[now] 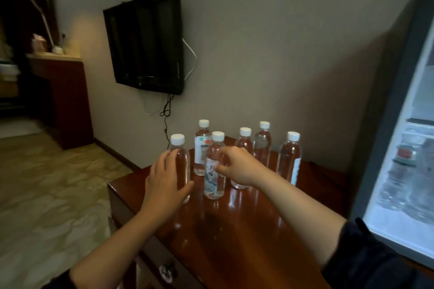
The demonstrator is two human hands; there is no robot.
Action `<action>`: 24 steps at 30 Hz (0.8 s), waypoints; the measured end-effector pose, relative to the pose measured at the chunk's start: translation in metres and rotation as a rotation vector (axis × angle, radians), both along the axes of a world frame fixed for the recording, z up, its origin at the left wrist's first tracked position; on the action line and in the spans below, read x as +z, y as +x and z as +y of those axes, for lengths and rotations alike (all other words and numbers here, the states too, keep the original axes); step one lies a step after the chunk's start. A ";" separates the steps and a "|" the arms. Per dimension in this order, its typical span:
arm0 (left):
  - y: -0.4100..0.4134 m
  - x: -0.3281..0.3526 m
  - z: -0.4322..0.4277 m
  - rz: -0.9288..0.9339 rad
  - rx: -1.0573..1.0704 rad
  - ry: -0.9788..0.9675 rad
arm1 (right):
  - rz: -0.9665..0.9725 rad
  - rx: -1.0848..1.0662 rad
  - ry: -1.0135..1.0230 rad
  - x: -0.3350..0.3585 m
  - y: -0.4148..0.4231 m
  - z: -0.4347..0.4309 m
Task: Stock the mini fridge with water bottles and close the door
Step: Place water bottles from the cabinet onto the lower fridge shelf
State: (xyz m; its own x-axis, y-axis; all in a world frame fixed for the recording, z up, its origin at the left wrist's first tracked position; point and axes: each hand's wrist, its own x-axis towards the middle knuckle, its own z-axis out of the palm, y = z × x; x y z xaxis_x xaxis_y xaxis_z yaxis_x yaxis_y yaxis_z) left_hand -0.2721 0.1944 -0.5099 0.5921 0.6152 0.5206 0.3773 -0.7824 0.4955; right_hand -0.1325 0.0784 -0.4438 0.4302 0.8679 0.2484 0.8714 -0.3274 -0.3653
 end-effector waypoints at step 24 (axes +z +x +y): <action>0.034 -0.042 0.038 -0.199 -0.123 -0.626 | -0.179 0.105 0.025 0.012 -0.032 0.089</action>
